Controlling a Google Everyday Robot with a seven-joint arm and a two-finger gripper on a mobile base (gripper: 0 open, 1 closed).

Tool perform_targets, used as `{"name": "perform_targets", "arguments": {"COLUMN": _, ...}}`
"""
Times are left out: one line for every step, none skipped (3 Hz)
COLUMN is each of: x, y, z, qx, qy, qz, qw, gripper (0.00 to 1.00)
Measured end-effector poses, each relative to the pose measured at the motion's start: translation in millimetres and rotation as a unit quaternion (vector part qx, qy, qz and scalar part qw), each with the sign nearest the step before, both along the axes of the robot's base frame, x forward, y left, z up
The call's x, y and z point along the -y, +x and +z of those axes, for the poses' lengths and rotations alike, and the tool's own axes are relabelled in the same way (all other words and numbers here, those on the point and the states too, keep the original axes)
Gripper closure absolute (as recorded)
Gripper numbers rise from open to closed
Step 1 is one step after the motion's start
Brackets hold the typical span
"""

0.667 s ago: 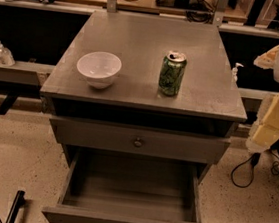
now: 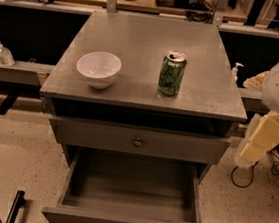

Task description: Close middle drawer

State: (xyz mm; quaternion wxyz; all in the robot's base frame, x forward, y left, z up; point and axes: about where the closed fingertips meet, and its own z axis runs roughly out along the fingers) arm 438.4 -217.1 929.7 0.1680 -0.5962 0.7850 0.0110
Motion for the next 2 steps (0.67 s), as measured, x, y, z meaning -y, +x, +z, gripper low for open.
{"name": "perform_targets", "arguments": {"x": -42, "y": -30, "z": -34, "qx": 0.018, "qy": 0.069, "qz": 0.036, "qw": 0.9968, "gripper": 0.0}}
{"name": "perform_targets", "arguments": {"x": -57, "y": -45, "z": -57, "qx": 0.025, "qy": 0.107, "qz": 0.042, "qw": 0.9931, "gripper": 0.0}}
